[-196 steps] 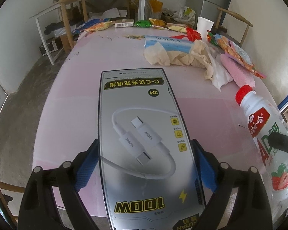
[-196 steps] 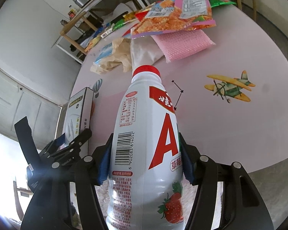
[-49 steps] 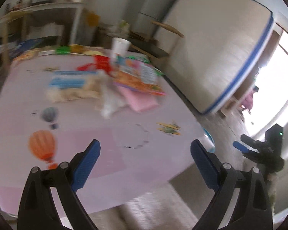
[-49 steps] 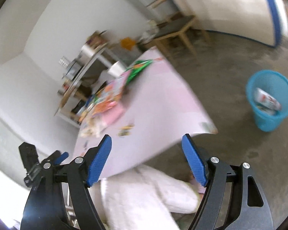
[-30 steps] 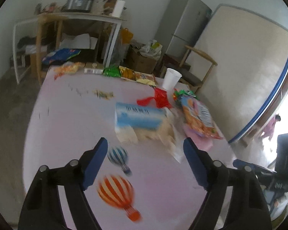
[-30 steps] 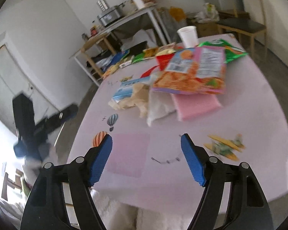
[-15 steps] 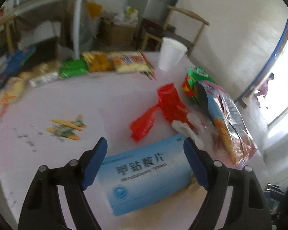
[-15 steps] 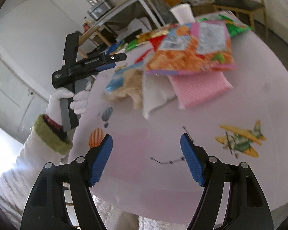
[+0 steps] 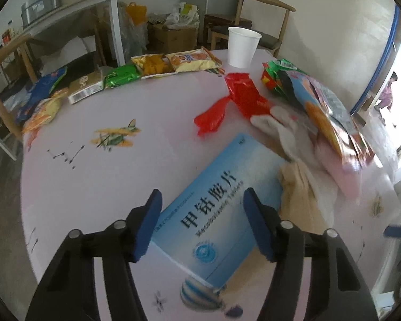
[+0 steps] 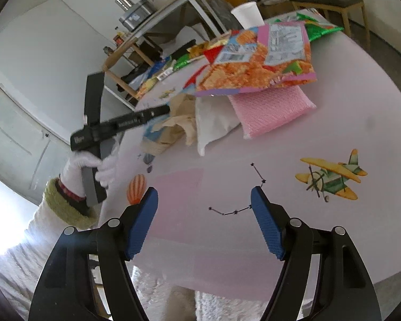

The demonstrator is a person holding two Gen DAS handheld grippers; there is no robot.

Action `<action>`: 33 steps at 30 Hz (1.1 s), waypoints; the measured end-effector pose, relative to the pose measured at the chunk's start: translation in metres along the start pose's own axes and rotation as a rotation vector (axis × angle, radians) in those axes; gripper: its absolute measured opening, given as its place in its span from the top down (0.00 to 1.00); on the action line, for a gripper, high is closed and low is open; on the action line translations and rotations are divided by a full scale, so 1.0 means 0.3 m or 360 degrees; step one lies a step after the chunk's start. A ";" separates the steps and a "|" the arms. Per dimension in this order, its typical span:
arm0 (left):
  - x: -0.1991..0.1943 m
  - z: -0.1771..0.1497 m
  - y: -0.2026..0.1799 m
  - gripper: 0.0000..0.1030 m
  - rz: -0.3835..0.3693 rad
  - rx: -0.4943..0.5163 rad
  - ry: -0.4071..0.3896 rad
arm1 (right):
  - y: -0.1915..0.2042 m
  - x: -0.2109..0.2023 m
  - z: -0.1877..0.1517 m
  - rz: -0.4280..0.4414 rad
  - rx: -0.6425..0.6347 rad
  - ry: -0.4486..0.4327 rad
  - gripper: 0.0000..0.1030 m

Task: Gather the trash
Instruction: 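Grasp the blue Mecobalamin tablets box with the left gripper, then lift the tablets box with left gripper while right gripper grasps the crumpled tan tissue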

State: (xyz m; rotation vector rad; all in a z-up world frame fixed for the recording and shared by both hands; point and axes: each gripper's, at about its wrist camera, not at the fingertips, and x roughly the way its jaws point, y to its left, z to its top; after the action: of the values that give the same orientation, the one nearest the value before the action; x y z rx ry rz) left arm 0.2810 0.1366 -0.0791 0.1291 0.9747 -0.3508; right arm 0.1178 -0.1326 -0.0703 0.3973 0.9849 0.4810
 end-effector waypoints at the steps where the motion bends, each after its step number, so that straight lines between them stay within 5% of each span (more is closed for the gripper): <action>1: -0.016 -0.017 -0.008 0.46 0.0023 0.0005 0.0002 | 0.004 -0.009 -0.004 0.0004 0.0000 -0.0007 0.33; 9: -0.101 -0.114 -0.059 0.50 0.0043 0.0038 0.0011 | -0.005 -0.033 -0.039 0.0003 0.0021 -0.0009 0.33; 13: -0.111 -0.095 -0.080 0.26 -0.0029 0.0101 -0.0007 | -0.014 -0.027 -0.043 -0.0006 0.0028 -0.0008 0.33; 18: -0.032 -0.042 -0.118 0.25 0.0112 0.0206 0.0116 | -0.027 -0.034 -0.045 -0.0013 0.0040 -0.0012 0.33; 21: 0.013 -0.027 -0.086 0.26 0.0074 0.0098 0.0200 | -0.031 -0.039 -0.048 -0.0012 0.0035 -0.0019 0.33; 29: -0.037 -0.085 -0.004 0.27 0.0045 -0.0076 0.0149 | -0.047 -0.051 -0.052 0.0001 0.0031 -0.0017 0.33; 33: -0.107 -0.167 0.100 0.27 0.0019 -0.0302 0.0094 | -0.038 -0.047 -0.053 0.0011 0.0009 -0.0006 0.33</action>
State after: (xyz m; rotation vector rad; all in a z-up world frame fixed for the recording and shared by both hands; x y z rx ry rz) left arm 0.2356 0.1853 -0.0820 -0.0277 1.0601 -0.2432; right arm 0.0999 -0.1480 -0.0744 0.4068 0.9820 0.4837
